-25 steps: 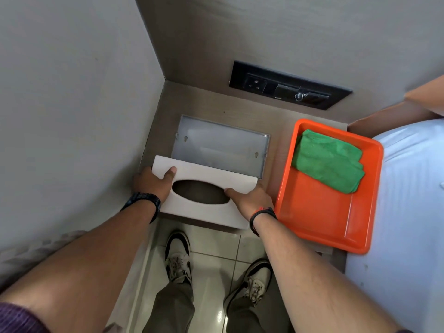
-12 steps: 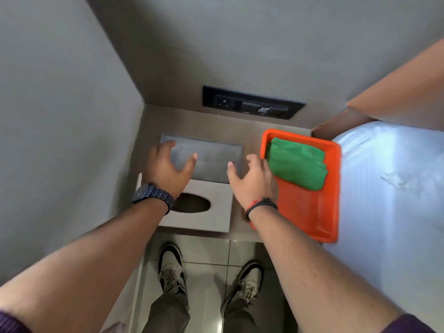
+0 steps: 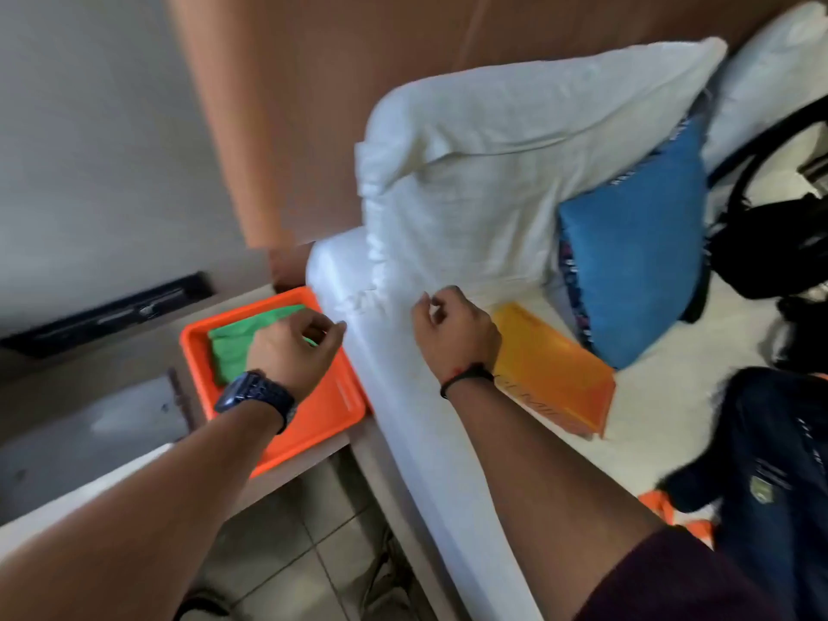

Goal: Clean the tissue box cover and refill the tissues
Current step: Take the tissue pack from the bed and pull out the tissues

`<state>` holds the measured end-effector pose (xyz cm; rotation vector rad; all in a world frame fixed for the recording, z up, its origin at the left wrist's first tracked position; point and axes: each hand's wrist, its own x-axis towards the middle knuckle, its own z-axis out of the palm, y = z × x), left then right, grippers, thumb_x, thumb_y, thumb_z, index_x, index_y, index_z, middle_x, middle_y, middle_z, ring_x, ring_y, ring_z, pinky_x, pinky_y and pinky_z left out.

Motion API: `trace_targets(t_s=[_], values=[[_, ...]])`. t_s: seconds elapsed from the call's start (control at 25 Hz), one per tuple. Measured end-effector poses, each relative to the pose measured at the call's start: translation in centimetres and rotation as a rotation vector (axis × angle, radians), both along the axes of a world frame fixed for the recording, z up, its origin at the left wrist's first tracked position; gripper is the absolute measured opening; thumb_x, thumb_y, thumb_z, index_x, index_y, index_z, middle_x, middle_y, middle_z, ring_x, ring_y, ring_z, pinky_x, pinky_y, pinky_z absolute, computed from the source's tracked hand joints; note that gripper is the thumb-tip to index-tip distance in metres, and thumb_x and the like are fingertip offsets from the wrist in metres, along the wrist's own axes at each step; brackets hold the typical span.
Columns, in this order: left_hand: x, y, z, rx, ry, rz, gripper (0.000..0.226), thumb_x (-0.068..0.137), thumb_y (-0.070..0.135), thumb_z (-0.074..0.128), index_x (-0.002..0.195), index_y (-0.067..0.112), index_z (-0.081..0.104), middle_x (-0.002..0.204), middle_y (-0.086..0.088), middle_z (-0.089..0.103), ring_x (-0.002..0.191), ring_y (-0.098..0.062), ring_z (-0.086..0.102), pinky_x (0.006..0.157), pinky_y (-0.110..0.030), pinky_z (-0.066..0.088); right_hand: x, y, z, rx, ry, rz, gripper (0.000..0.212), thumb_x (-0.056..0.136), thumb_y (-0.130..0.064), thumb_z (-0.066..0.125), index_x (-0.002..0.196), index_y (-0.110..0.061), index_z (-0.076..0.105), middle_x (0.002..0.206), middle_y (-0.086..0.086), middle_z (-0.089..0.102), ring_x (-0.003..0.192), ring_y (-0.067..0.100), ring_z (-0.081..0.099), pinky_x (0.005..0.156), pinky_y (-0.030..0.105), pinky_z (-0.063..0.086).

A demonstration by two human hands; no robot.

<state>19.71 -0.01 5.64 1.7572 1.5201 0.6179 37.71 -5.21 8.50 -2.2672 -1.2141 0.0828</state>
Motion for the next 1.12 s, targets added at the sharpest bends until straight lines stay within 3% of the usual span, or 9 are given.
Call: trace_targets(t_s=[0.08,0.16,0.32,0.44,0.6,0.72,0.88,0.96,1.12], values=[[6.7,-1.4,1.0,-0.030,-0.023,-0.143,0.015,0.076,0.035,0.075,0.079,0.023,0.067,0.069,0.007,0.063,0.069,-0.019,0.066,0.064,-0.025,0.044,7.2,-3.8,0.7,0.022,-0.027,-0.114,0.022,0.084,-0.034,0.061,0.073,-0.015,0.058,0.064,0.004,0.063,0.065,0.033,0.060,0.049,0.032,0.038],[13.1,-2.7,1.4,0.004,0.042,-0.364,0.031,0.071,0.038,0.078,0.095,0.022,0.068,0.090,0.001,0.067,0.087,-0.020,0.064,0.077,-0.029,0.048,14.2,-7.6,0.4,-0.044,-0.052,-0.174,0.021,0.080,-0.033,0.064,0.085,-0.013,0.062,0.080,0.009,0.066,0.079,0.034,0.061,0.061,0.039,0.048],[24.6,-5.0,1.2,0.212,0.506,-0.887,0.095,0.061,0.058,0.073,0.142,0.030,0.032,0.144,-0.003,0.039,0.132,-0.028,0.033,0.108,-0.040,0.029,24.2,-13.0,-2.1,-0.407,0.111,-0.314,0.054,0.078,-0.043,0.062,0.121,-0.013,0.051,0.122,0.017,0.054,0.113,0.039,0.048,0.090,0.047,0.043],[31.0,-5.9,-0.3,0.270,0.789,-1.104,0.125,0.054,0.057,0.079,0.150,0.028,0.005,0.157,-0.010,0.016,0.143,-0.033,0.011,0.116,-0.049,0.009,27.6,-14.7,-5.0,-0.631,0.292,-0.347,0.072,0.077,-0.054,0.059,0.136,-0.020,0.036,0.132,0.016,0.044,0.120,0.040,0.045,0.096,0.048,0.043],[34.2,-6.7,-2.8,0.263,1.016,-1.222,0.136,0.056,0.054,0.080,0.149,0.021,-0.013,0.158,-0.014,0.005,0.145,-0.035,0.001,0.115,-0.051,0.001,27.9,-15.0,-7.9,-0.590,0.605,-0.275,0.080,0.078,-0.056,0.060,0.143,-0.023,0.027,0.132,0.013,0.050,0.120,0.036,0.051,0.097,0.043,0.043],[34.5,-6.8,-3.1,0.297,0.985,-1.219,0.137,0.049,0.056,0.079,0.149,0.021,-0.008,0.151,-0.014,0.018,0.138,-0.037,0.019,0.112,-0.054,0.016,28.3,-14.9,-7.6,-0.475,0.582,-0.289,0.068,0.077,-0.057,0.059,0.133,-0.025,0.038,0.127,0.009,0.059,0.115,0.033,0.055,0.094,0.041,0.044],[31.9,-6.3,-0.4,0.326,0.647,-0.991,0.134,0.032,0.065,0.066,0.145,0.023,0.008,0.129,-0.003,0.042,0.117,-0.028,0.044,0.098,-0.044,0.039,28.5,-13.1,-1.9,-0.169,0.480,-0.281,0.046,0.078,-0.061,0.055,0.111,-0.029,0.057,0.110,0.000,0.066,0.103,0.024,0.060,0.089,0.038,0.048],[29.9,-4.9,3.4,0.338,0.494,-0.817,0.129,0.028,0.064,0.062,0.141,0.023,0.016,0.117,0.001,0.048,0.108,-0.027,0.050,0.088,-0.040,0.046,27.9,-9.8,3.8,0.057,0.540,-0.253,0.040,0.078,-0.063,0.054,0.093,-0.027,0.064,0.094,-0.005,0.068,0.092,0.016,0.062,0.084,0.037,0.050],[23.8,0.9,15.0,0.447,0.272,-0.522,0.128,0.035,0.073,0.066,0.141,0.018,0.019,0.119,-0.002,0.049,0.110,-0.027,0.048,0.090,-0.040,0.046,22.9,-1.3,20.5,0.292,0.614,0.047,0.032,0.077,-0.053,0.051,0.081,-0.025,0.065,0.080,-0.004,0.068,0.081,0.008,0.061,0.074,0.029,0.046]])
